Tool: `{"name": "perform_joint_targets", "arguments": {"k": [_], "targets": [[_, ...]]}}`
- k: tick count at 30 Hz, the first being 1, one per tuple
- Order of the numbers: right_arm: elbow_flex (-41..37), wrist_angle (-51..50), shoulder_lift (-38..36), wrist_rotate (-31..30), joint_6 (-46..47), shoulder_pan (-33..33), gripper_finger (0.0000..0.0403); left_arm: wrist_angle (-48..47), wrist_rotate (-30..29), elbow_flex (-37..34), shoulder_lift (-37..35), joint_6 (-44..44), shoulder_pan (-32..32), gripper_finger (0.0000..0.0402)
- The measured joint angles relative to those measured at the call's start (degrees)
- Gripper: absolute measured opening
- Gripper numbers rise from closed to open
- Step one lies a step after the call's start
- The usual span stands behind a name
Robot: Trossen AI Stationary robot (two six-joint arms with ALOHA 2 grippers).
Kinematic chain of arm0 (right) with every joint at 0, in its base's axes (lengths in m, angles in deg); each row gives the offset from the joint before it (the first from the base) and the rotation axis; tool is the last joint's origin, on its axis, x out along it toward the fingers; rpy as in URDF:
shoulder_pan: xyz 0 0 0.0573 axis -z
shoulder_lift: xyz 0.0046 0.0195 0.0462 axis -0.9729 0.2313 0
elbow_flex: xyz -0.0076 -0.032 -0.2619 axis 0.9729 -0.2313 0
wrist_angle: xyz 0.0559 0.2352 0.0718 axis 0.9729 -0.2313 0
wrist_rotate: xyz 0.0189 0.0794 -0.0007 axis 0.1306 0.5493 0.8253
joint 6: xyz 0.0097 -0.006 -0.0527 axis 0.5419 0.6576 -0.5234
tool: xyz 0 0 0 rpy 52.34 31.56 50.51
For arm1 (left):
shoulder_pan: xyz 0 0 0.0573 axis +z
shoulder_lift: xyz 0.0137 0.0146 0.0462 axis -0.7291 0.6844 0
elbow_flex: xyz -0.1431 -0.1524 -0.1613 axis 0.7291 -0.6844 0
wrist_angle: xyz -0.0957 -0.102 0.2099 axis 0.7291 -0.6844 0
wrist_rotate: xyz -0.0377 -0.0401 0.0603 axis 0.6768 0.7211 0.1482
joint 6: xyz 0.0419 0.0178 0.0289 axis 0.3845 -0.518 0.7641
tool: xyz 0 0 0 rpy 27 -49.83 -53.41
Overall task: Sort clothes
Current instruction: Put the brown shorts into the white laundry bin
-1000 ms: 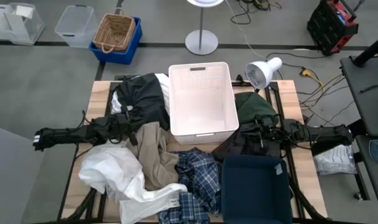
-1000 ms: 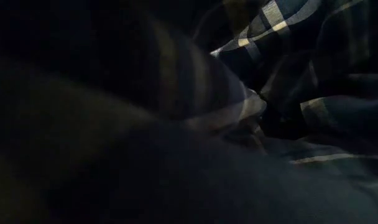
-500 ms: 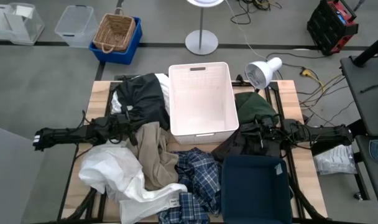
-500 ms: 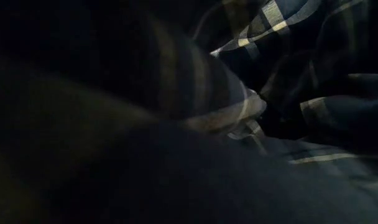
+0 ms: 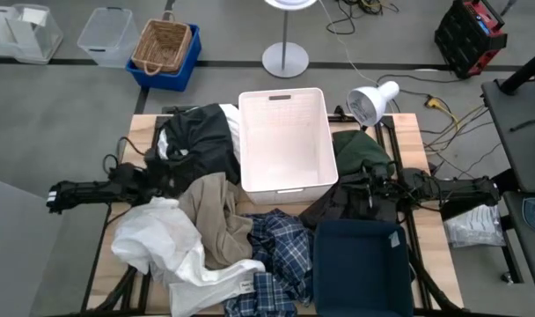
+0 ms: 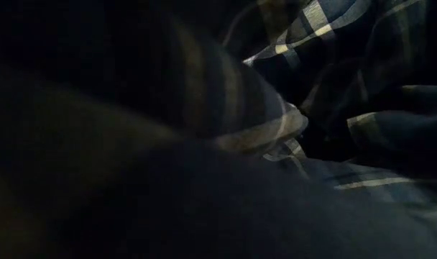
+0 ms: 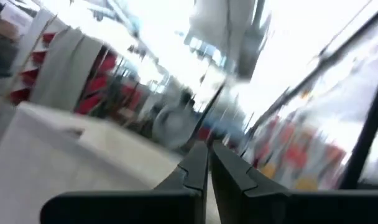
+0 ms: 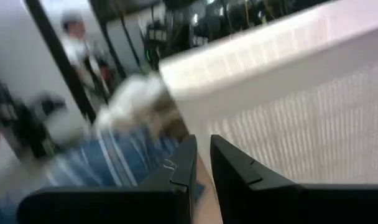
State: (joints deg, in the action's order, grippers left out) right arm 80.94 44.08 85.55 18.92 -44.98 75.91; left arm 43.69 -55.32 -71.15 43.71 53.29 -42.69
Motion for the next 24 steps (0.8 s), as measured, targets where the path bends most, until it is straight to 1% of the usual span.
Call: {"name": "perform_joint_targets", "arguments": {"k": [2, 4, 6, 8, 10, 12, 16, 19, 22, 24], "targets": [[0.0, 4.49, -0.03, -0.03, 5.41, 0.0, 0.0038, 4.02, 0.77, 0.0, 0.0, -7.51, -0.04, 0.0002], [0.6, 7.89, -0.04, 0.01, 6.98, 0.0, 0.0038, 6.18, 1.96, 0.02, -0.07, -9.55, -0.04, 0.0002], [2.52, 10.15, 0.09, 0.05, 5.49, -0.04, 0.0038, 7.06, 3.46, 0.02, 0.28, -9.87, -0.14, 0.0002], [5.98, 9.2, 0.14, 0.12, 3.61, -0.04, 0.0038, 10.25, 4.87, 0.16, 1.11, -10.65, -0.23, 0.0002], [10.58, 5.13, 0.67, 0.13, 1.27, -0.04, 0.0038, 11.53, 5.78, 2.31, 2.29, -10.37, -0.22, 0.0002], [15.86, -0.22, 2.23, 0.04, -0.28, -0.03, 0.0038, 10.67, 7.04, 6.04, 3.89, -7.57, -0.22, 0.0002], [26.74, -9.47, 6.81, -0.28, -3.26, -0.02, 0.0038, 6.19, 10.6, 15.81, 9.12, 0.99, -0.22, 0.0002], [33.6, -14.82, 10.37, -1.18, -3.78, -0.02, 0.0038, 1.09, 15.28, 23.86, 13.74, 5.54, -0.22, 0.0002], [39.14, -17.65, 14.14, -1.25, -3.77, -0.02, 0.0038, -4.9, 20.63, 31.85, 18.56, 5.3, -0.22, 0.0002], [42.51, -19.01, 16.92, -1.25, -3.77, -0.02, 0.0038, -9.79, 23.61, 36.95, 21.67, 1.9, -0.22, 0.0002]]}}
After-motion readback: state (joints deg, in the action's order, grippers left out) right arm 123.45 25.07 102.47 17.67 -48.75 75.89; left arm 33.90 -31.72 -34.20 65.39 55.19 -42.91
